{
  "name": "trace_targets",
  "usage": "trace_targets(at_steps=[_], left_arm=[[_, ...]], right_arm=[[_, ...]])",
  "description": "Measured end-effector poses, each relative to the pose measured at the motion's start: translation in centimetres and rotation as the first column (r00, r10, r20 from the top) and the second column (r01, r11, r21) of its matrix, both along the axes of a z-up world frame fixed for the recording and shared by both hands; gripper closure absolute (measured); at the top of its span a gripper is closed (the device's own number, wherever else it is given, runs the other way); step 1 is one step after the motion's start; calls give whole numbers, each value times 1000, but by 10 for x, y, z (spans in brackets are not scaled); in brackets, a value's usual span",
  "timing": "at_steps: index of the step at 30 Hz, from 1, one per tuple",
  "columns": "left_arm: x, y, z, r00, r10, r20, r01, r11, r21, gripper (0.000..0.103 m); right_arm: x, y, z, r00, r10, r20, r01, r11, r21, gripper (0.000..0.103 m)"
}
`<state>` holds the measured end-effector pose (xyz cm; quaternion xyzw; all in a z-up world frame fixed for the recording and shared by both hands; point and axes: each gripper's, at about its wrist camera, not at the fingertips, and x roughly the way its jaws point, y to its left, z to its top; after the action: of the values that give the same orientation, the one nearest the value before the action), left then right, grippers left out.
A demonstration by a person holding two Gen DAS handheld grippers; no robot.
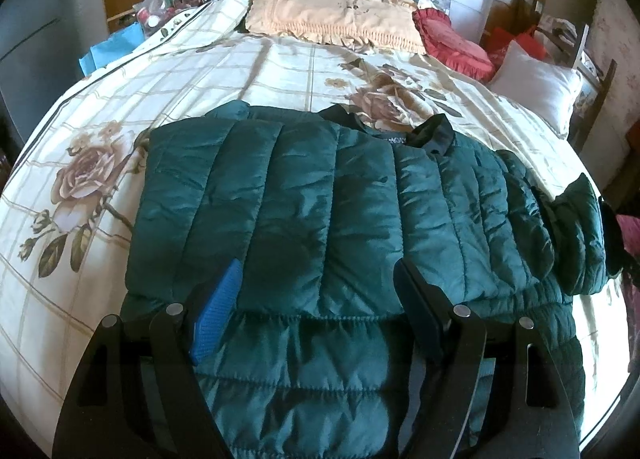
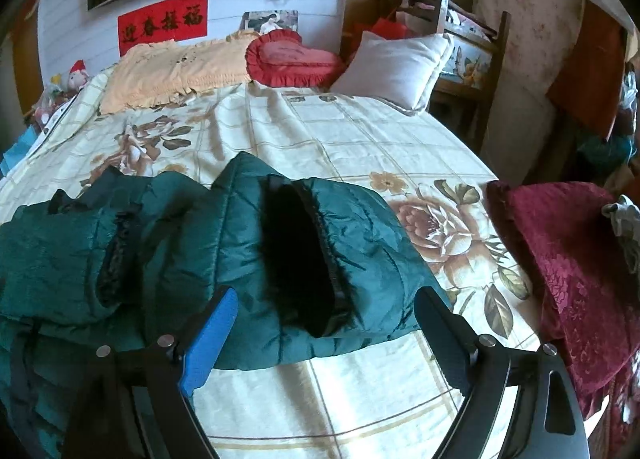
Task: Fold large clothes
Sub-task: 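Move the right tool to the other sleeve and grasp its cuff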
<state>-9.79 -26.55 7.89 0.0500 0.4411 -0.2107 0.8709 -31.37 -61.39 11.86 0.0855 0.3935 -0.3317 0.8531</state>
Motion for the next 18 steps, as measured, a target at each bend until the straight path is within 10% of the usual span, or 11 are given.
trace_targets(at_steps=[11, 12, 14, 18], left_arm=[[2, 3, -10, 1000, 4, -28, -4, 1000, 3, 24], [2, 3, -10, 1000, 2, -27, -2, 1000, 7, 24], [2, 4, -11, 1000, 2, -27, -2, 1000, 12, 24], [4, 10, -11, 999, 11, -33, -11, 1000, 0, 24]], right_arm=[[4, -33, -21, 999, -21, -42, 23, 999, 36, 14], [3, -37, -22, 999, -30, -31, 31, 999, 41, 19], [3, -47, -26, 999, -38, -24, 39, 996, 76, 59], [-8, -60, -23, 996, -67, 65, 53, 979, 195, 85]])
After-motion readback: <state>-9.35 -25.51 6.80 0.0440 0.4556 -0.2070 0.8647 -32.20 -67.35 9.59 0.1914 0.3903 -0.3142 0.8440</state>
